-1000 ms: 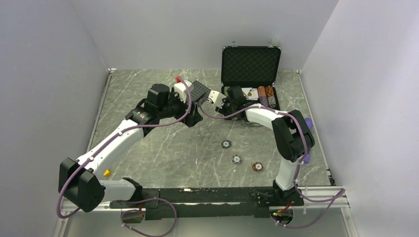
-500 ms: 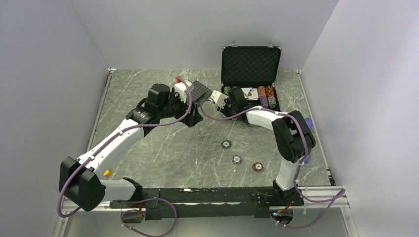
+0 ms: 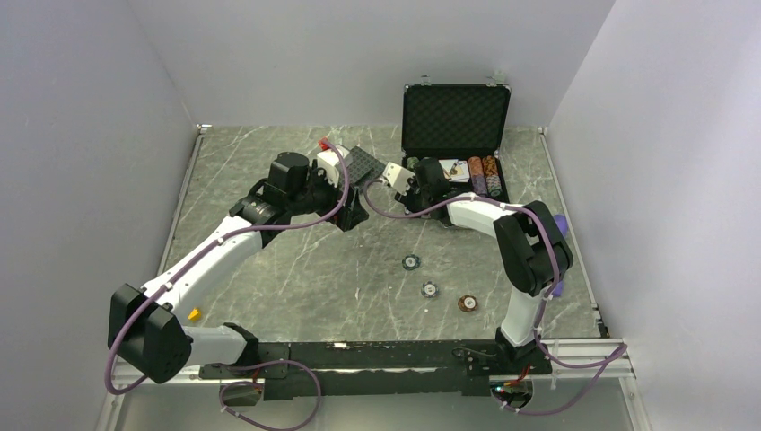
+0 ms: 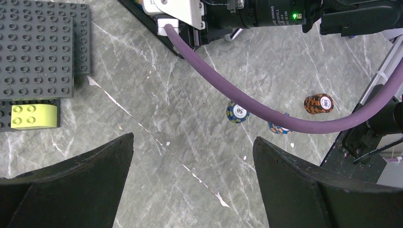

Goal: Pack up texas hold em set
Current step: Place the poker chip in the chip case, then pick up the poker chip from the center of the board.

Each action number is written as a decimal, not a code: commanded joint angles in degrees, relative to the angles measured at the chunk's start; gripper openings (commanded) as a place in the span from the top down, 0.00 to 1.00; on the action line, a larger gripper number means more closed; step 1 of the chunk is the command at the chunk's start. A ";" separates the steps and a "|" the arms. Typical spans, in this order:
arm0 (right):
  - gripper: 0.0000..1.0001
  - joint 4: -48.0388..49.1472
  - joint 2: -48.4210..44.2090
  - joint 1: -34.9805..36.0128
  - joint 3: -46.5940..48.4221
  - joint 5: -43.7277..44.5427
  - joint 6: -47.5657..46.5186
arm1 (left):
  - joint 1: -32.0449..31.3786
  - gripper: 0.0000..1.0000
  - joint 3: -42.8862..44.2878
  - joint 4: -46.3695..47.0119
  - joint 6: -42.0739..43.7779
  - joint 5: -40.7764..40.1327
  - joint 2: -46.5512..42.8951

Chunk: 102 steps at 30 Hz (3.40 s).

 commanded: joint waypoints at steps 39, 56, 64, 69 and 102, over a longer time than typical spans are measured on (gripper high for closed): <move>0.48 4.69 0.00 0.32 1.68 -2.86 -1.83 | 3.77 0.01 -0.06 1.84 -3.50 -0.82 -0.67; 0.37 8.12 -16.77 -1.41 -7.81 -12.09 10.75 | 3.75 0.01 -0.43 1.52 -1.31 -2.70 -3.11; 0.24 12.97 -31.51 -8.85 -17.28 -18.88 36.50 | 0.02 0.00 -2.32 2.12 3.18 -13.01 -5.13; 0.29 8.90 -40.85 -13.65 -21.51 -22.74 48.65 | -9.18 0.01 0.70 -0.75 3.12 -18.03 2.25; 0.24 -5.75 -67.84 -14.83 -26.84 -17.99 57.55 | -27.13 0.20 25.84 -8.92 -1.53 -22.06 44.65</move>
